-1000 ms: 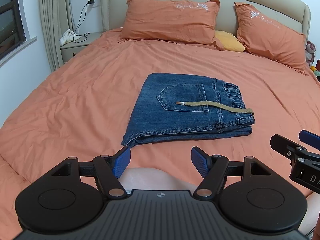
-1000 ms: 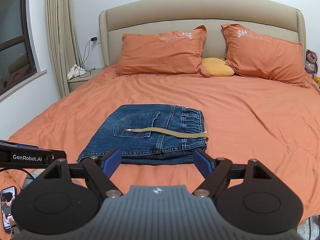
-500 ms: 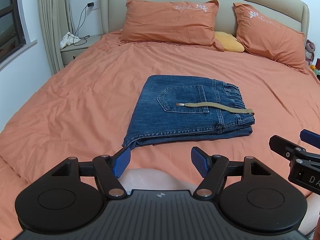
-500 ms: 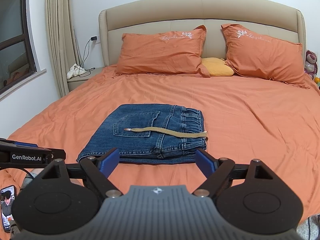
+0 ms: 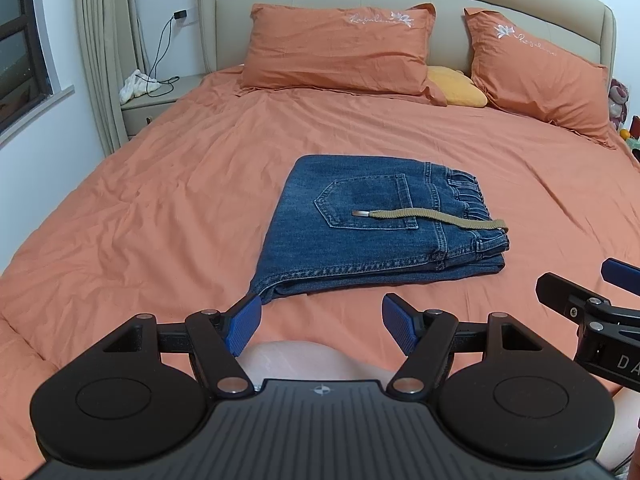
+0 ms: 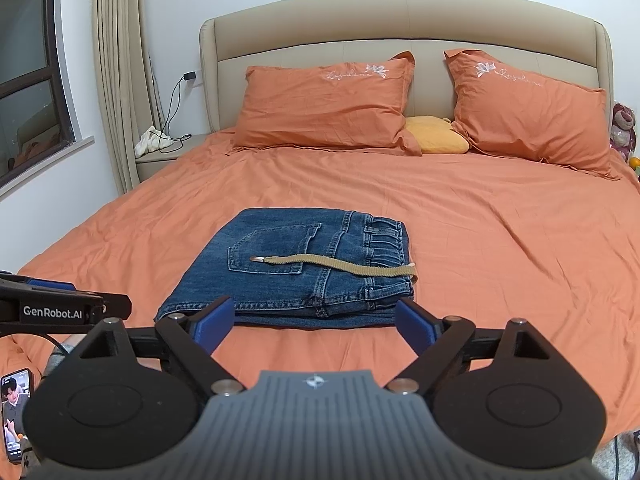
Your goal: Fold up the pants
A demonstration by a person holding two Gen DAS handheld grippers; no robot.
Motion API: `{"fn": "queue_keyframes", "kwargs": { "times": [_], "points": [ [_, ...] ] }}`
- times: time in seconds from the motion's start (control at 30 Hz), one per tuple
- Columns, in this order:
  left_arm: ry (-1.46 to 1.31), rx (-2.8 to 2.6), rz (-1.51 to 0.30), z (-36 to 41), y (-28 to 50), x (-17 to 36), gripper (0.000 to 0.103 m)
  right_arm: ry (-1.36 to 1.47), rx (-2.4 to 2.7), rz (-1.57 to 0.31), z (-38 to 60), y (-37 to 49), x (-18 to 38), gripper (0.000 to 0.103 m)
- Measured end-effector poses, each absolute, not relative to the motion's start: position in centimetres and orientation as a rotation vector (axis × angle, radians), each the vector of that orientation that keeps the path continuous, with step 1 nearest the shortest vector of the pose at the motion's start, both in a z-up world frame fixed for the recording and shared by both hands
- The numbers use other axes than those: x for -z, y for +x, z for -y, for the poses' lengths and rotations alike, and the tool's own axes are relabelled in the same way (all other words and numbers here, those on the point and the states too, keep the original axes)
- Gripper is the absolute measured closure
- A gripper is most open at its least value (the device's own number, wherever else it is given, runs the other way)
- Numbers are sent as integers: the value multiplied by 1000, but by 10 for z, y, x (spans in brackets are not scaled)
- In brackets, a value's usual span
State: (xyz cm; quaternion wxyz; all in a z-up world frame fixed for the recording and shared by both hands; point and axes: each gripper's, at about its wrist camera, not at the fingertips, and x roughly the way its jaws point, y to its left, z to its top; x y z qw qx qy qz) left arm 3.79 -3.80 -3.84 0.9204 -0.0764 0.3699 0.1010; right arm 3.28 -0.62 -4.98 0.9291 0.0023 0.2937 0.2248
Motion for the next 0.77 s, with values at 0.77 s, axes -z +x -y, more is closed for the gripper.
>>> {"fn": "queue_keyframes", "kwargs": {
  "times": [0.77],
  "points": [
    [-115, -195, -703, 37, 33, 30, 22, 1, -463, -596, 5, 31, 48, 15]
  ]
}}
